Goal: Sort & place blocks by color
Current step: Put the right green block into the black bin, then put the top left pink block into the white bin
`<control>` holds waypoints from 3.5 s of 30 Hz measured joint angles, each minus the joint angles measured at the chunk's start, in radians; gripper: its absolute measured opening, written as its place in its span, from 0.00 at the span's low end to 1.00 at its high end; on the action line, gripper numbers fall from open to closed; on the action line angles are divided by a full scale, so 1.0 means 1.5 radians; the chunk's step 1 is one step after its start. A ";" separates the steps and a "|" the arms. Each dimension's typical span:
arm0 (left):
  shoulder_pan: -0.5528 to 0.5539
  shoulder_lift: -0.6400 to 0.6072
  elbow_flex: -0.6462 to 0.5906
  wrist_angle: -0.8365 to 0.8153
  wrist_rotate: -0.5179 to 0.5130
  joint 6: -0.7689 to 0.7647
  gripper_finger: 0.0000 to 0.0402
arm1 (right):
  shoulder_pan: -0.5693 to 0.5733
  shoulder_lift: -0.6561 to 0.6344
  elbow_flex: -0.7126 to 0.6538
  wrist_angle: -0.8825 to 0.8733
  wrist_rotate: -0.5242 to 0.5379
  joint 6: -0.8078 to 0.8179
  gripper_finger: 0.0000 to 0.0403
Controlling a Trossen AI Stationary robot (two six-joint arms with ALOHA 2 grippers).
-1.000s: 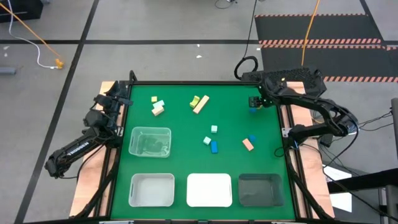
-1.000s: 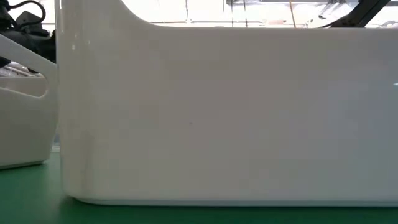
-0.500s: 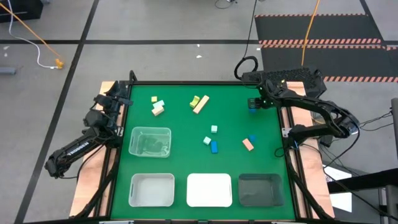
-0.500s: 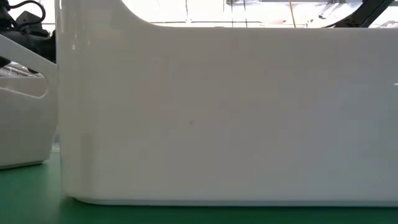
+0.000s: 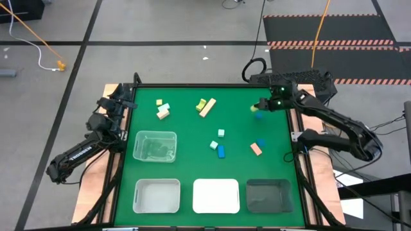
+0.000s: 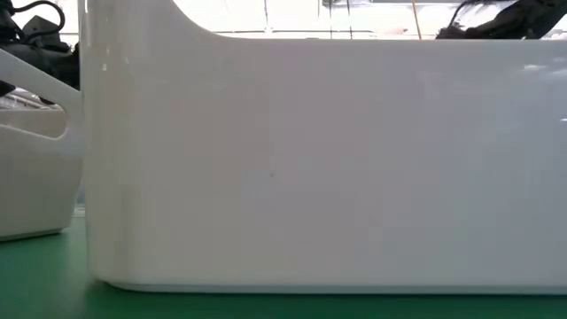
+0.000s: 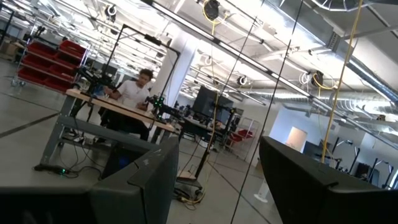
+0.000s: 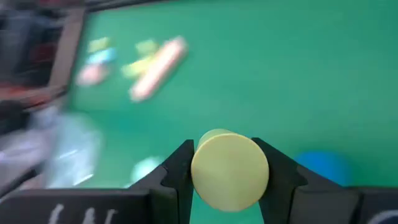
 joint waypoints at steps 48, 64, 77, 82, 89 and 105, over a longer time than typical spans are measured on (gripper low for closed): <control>0.000 0.000 0.000 0.000 0.000 0.000 0.56 | 0.864 0.131 0.001 0.007 -0.246 0.406 0.43; 0.000 0.000 0.000 0.000 0.000 0.000 0.56 | 0.868 0.130 0.001 0.103 -0.248 0.361 0.52; 0.000 0.000 0.000 0.042 0.000 -0.015 0.56 | 0.868 0.130 0.001 0.239 -0.105 0.316 0.51; 0.000 0.000 0.000 0.108 0.000 -0.029 0.56 | 0.868 0.130 0.001 0.239 -0.038 0.295 0.51; 0.000 0.000 0.000 0.128 0.000 -0.114 0.56 | 0.865 0.130 0.001 0.240 0.028 0.261 0.51; 0.001 0.000 0.000 0.206 0.086 -0.307 0.56 | 0.766 0.106 0.001 0.236 0.034 0.170 0.51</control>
